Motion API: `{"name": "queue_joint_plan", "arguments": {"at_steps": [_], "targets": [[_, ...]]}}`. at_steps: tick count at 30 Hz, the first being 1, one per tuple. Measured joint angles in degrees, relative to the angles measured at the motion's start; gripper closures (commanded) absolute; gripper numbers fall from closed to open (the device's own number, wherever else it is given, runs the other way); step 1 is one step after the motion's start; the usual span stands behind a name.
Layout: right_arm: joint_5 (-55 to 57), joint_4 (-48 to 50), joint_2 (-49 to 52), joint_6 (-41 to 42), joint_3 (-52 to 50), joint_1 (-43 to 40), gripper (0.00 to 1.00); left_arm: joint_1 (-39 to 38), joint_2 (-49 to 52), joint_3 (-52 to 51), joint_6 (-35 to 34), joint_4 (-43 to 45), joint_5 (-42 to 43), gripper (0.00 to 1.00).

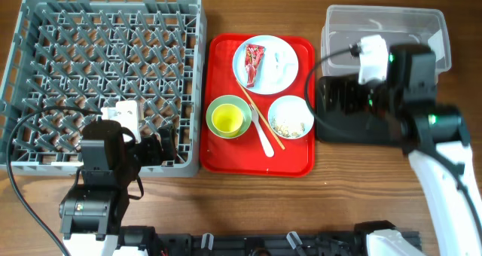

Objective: Sort waste into correct bins and load items into the dishwasher rack
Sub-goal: 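Reach the right gripper to the white plate and grasp the red wrapper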

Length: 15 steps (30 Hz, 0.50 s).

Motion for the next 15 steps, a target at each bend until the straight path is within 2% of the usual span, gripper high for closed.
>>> {"name": "queue_joint_plan", "arguments": {"at_steps": [1, 6, 10, 15], "targets": [[-0.6, -0.9, 3.9, -1.2, 4.2, 0.0, 0.0, 0.0, 0.0, 0.0, 0.0, 0.0, 0.1, 0.0], [-5.6, 1.1, 5.2, 1.1, 5.6, 0.0, 0.01, 0.0, 0.0, 0.0, 0.0, 0.0, 0.2, 0.0], [-5.5, 0.2, 6.1, 2.9, 7.4, 1.4, 0.01, 0.0, 0.0, 0.0, 0.0, -0.1, 0.2, 0.0], [-3.9, -5.4, 15.5, 3.7, 20.1, 5.9, 0.01, 0.0, 0.1, 0.0, 0.0, 0.0, 0.2, 0.0]]}}
